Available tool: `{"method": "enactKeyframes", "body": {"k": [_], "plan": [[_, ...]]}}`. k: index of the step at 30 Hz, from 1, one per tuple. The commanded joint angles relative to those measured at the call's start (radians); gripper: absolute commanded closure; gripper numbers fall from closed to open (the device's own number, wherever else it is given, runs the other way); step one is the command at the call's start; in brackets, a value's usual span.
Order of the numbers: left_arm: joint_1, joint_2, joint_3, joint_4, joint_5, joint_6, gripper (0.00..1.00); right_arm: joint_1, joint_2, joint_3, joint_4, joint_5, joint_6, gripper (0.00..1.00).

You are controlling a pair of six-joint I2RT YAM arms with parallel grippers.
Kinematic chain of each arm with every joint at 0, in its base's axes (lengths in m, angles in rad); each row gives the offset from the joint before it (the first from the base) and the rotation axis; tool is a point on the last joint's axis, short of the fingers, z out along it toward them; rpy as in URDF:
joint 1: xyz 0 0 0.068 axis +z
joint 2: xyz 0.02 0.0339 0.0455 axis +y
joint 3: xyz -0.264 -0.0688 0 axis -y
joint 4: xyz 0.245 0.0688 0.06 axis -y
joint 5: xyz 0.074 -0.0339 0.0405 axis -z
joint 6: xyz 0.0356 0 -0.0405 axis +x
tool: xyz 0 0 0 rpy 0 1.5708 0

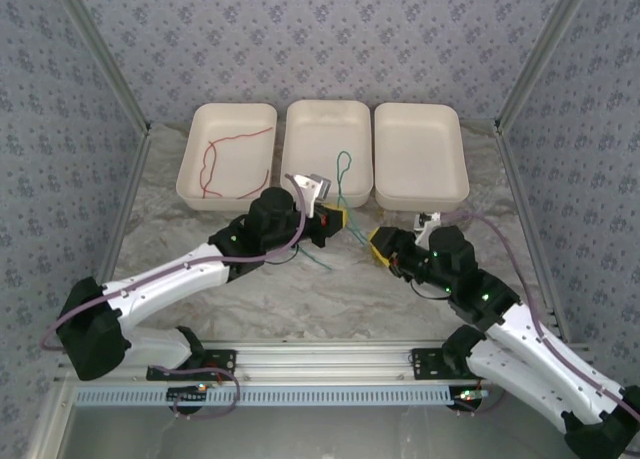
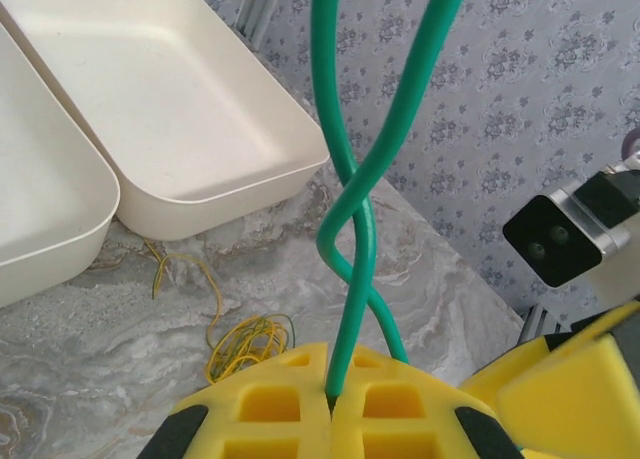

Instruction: Untangle the cables

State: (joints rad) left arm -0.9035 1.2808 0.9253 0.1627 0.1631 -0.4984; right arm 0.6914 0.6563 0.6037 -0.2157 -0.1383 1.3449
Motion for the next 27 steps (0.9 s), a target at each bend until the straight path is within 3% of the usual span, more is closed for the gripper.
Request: {"method": "enactKeyframes", "body": {"k": [1,4,11,14,19,27], "plan": [[-0.010,-0.019,-0.008,0.082,-0.020,-0.022,1.00,0.029,0.023,-0.015,0.160,0.107,0.117,0.58],[-0.021,-0.014,-0.011,0.093,-0.031,-0.023,1.00,0.046,0.035,-0.016,0.190,0.136,0.147,0.61],[-0.038,-0.017,-0.026,0.133,-0.022,-0.038,1.00,0.031,0.038,0.001,0.144,0.181,0.153,1.00],[-0.052,-0.040,-0.035,0.135,0.017,-0.053,1.00,-0.052,0.034,0.055,0.049,0.167,0.045,1.00],[-0.094,-0.119,-0.076,0.153,0.074,-0.093,1.00,-0.302,0.083,0.150,-0.017,0.054,-0.178,1.00],[-0.172,-0.170,-0.028,0.199,0.179,-0.135,1.00,-0.392,0.185,0.219,0.029,0.055,-0.366,1.00]]}}
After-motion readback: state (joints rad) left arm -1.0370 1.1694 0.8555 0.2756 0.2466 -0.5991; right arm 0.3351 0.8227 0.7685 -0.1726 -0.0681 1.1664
